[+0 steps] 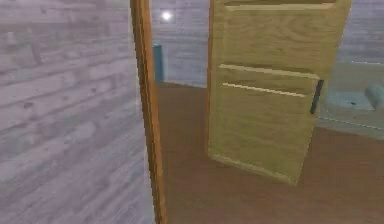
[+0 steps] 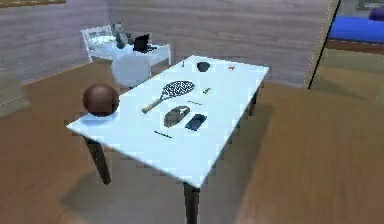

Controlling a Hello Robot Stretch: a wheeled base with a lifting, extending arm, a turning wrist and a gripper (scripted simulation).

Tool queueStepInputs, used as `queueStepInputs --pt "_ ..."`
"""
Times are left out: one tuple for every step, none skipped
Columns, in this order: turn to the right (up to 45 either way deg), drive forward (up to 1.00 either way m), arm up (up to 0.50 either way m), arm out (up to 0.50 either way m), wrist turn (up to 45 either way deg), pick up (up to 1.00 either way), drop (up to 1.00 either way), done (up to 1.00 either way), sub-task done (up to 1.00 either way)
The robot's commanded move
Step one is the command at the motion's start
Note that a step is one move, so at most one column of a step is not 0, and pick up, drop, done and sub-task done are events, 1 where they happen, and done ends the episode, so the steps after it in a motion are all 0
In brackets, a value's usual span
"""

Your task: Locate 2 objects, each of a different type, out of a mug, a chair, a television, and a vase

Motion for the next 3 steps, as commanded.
queueStepInputs --pt "27.0 0.00 0.00 0.00 0.0 0.00 0.00 0.00 0.00" --pt "0.0 1.00 0.00 0.00 0.0 0.00 0.00 0.00 0.00" --pt "9.0 0.00 0.00 0.00 0.0 0.00 0.00 0.00 0.00"
